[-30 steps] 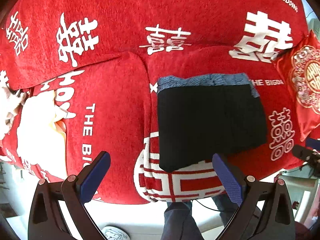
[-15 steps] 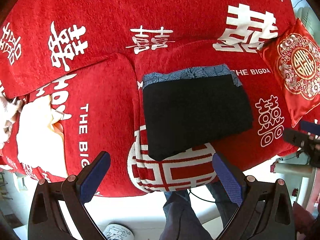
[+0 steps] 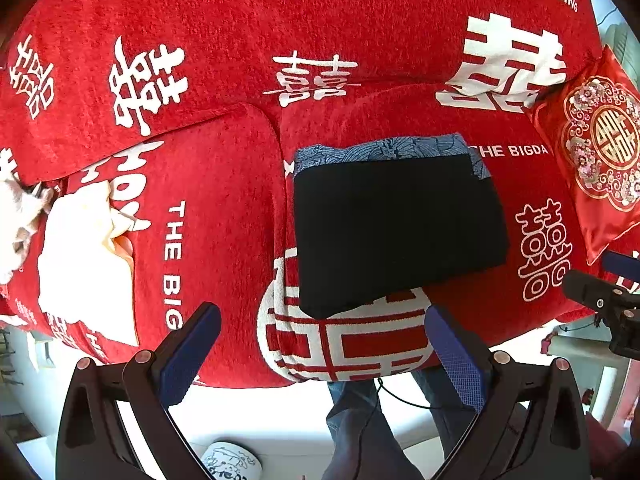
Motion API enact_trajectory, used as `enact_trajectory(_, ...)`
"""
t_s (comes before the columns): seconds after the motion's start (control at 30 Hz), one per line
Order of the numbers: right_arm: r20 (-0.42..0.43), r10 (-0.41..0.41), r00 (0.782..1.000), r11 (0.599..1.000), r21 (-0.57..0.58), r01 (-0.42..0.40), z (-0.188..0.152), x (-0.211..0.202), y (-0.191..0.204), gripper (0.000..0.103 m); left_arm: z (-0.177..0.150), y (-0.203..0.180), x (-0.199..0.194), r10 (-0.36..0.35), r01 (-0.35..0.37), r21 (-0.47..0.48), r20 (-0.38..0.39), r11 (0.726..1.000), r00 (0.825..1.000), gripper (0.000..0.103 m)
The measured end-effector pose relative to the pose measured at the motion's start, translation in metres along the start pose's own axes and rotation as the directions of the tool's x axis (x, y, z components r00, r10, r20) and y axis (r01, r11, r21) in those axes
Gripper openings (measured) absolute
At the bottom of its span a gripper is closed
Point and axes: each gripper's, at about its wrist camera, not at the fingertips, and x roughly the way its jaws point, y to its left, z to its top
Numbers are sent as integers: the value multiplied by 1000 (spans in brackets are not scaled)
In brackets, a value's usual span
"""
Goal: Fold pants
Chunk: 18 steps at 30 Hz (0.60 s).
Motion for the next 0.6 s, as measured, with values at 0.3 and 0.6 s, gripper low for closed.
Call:
enact_trajectory(0.3, 1, -2, 1000, 1000, -4, 2, 0, 0, 0, 93, 1, -1, -2, 1, -1, -4, 6, 1000, 1000, 102)
enact_trajectory(0.6, 1, -2, 1000, 1000, -5, 2, 1, -1, -1, 93, 1, -3, -4, -1, 1, -1, 5, 1000, 1000, 102)
